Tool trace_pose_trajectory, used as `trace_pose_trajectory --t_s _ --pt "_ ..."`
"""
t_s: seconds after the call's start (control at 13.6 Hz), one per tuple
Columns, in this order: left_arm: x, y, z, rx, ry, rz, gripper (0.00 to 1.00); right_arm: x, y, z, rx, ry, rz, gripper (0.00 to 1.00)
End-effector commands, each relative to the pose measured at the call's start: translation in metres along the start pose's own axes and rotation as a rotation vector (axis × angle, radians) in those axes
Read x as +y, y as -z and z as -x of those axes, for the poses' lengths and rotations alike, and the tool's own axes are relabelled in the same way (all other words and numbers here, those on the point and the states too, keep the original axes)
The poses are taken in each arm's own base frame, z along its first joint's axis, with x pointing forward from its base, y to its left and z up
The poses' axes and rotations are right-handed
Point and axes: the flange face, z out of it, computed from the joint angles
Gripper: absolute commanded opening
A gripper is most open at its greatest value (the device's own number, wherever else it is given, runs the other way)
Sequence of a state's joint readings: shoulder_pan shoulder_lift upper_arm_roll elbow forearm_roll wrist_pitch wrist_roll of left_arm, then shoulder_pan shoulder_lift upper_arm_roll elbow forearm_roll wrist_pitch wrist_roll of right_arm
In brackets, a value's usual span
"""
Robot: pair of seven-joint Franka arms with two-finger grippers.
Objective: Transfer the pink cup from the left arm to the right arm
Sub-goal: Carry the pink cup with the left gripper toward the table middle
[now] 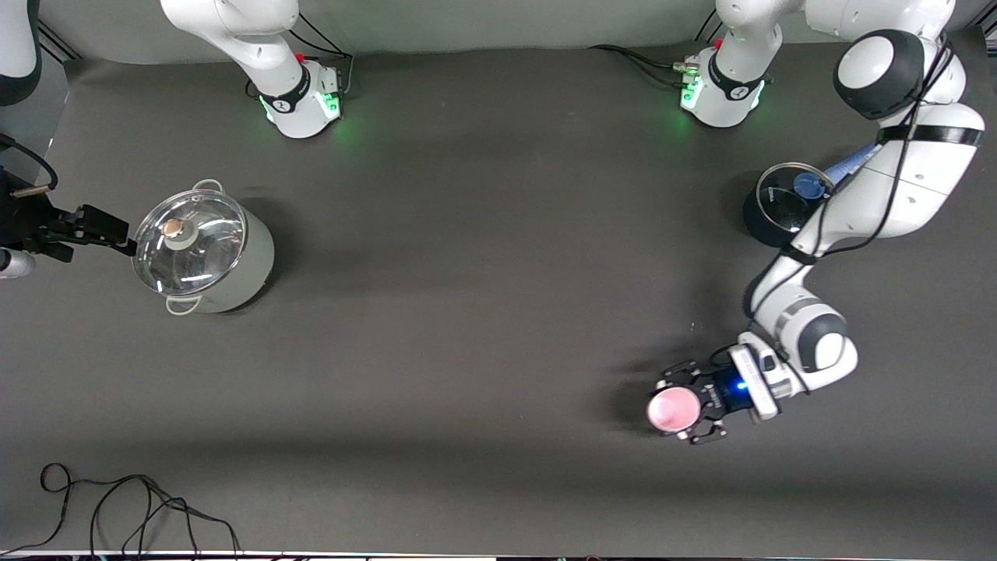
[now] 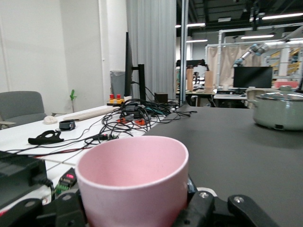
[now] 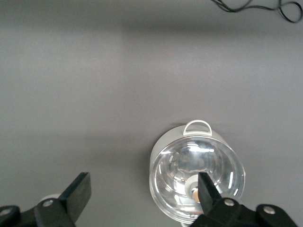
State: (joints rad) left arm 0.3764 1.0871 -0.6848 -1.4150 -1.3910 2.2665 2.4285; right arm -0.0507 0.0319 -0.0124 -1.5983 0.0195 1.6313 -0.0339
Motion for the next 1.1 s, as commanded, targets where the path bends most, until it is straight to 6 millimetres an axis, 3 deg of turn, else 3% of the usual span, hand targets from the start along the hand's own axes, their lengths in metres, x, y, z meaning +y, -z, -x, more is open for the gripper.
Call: trace_pose_trajectory --t_s 0.0,0.22,0.59,0.81,1.03 --pt "0.004 -0.053 -0.048 -0.031 0.043 -0.09 0.02 -0.002 0.016 0.001 0.027 -0.164 0.006 1.0" --pt "0.021 -0.113 -0.089 -0.079 0.028 -0.148 0.0 -0.006 0.022 0.008 -0.017 -0.343 0.008 1.0" --pt "0.087 -0.203 -0.159 -0.151 0.061 -0.277 0.0 -0.013 0.031 0.009 -0.012 -0.73 0.004 1.0" --pt "0.123 -0.24 -0.197 -0.144 0.092 -0.336 0.0 -0.031 0.035 0.009 -0.006 -0.842 -0.004 1.0" --pt "0.164 -0.268 -0.225 -0.151 0.072 -0.374 0.0 -0.04 0.037 0.009 -0.003 -0.826 -0.007 1.0"
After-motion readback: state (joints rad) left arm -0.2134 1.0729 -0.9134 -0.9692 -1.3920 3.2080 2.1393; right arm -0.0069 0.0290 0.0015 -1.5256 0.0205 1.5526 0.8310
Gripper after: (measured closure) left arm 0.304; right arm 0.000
